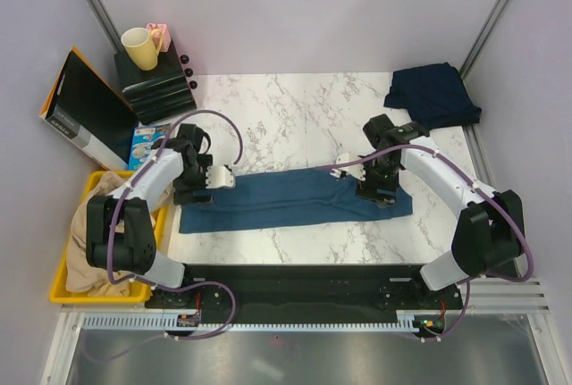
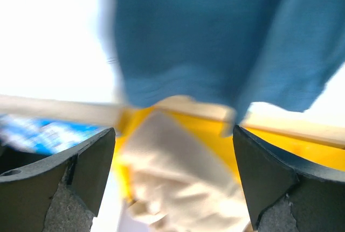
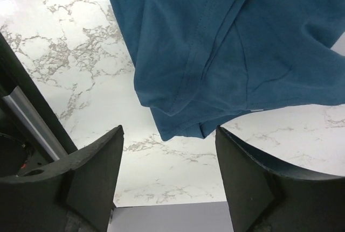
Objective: Fold and stack the t-shirts
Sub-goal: Fold the tshirt
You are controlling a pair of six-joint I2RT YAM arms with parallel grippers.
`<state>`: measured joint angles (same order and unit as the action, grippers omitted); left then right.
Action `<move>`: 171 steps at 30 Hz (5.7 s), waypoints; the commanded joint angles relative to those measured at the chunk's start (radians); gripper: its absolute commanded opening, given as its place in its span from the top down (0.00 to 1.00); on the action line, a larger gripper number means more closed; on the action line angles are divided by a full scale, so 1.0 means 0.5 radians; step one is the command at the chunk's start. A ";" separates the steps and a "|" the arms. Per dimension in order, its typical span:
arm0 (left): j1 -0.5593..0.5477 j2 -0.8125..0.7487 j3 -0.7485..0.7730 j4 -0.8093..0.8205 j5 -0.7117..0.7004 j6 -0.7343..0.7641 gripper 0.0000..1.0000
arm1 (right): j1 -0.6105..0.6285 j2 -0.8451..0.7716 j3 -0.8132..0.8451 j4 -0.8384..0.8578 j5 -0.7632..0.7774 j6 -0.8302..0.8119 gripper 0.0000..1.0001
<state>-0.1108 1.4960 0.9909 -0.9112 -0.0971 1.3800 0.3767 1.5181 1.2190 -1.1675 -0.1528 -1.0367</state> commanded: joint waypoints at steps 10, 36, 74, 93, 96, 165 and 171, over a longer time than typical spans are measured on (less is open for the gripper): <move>-0.018 0.189 0.436 0.055 0.139 -0.121 0.14 | -0.124 0.393 0.222 0.672 0.112 0.208 0.97; -0.134 0.404 0.506 -0.365 0.271 -0.250 0.98 | -0.201 0.811 0.443 0.810 0.134 0.245 1.00; -0.294 1.245 1.108 0.629 -0.376 -0.462 0.92 | -0.428 1.535 1.155 1.430 0.573 0.303 0.70; -0.297 0.665 0.718 0.635 -0.459 -0.649 0.28 | -0.388 1.271 1.399 0.247 -0.375 0.245 0.44; -0.300 0.650 0.669 0.638 -0.468 -0.658 0.27 | -0.367 1.421 1.507 0.160 -0.443 0.229 0.47; -0.352 0.772 0.690 0.638 -0.435 -0.705 0.32 | -0.087 1.007 0.970 0.476 0.140 0.514 1.00; -0.340 0.864 0.641 0.748 -0.435 -0.594 0.59 | -0.186 1.339 1.265 0.488 0.232 0.549 1.00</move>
<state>-0.2836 1.8820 1.3045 -0.5911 -0.3286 1.0431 0.3096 2.1166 1.7653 -0.9985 -0.1162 -0.8101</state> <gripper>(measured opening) 0.466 0.007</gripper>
